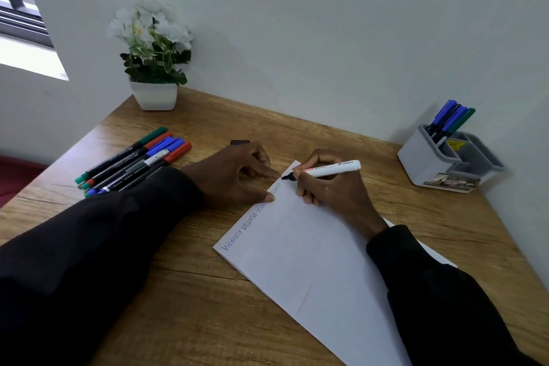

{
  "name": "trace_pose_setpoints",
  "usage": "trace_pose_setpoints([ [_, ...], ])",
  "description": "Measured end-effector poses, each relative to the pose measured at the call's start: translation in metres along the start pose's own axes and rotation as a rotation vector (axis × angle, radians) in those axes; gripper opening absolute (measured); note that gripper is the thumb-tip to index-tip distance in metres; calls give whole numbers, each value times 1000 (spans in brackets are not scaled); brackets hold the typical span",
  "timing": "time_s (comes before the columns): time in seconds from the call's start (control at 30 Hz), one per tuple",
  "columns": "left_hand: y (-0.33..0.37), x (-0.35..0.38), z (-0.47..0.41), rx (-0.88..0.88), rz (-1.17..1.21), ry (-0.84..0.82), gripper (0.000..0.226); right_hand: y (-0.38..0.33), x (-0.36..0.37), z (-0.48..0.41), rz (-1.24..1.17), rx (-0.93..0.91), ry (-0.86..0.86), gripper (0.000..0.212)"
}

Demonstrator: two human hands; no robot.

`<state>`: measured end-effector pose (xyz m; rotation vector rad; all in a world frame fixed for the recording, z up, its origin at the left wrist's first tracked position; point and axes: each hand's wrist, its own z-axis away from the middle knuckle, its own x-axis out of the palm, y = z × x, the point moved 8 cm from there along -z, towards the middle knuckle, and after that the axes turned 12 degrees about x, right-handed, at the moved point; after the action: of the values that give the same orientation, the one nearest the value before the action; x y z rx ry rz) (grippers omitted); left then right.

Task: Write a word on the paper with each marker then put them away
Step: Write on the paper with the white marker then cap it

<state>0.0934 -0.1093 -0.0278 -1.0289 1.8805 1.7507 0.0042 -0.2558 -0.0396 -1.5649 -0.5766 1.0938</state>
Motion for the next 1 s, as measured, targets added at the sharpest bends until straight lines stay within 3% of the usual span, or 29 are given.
trace_pose_setpoints([
  [0.33, -1, 2, 4, -17, -15, -42, 46, -4, 2, 2, 33, -12, -13, 13],
  [0.43, 6, 2, 4, -18, 13, -47, 34, -6, 3, 3, 33, -13, -20, 11],
  [1.0, 9, 1, 3, -8, -18, -48, 37, -7, 1, 4, 28, 10, 18, 12],
])
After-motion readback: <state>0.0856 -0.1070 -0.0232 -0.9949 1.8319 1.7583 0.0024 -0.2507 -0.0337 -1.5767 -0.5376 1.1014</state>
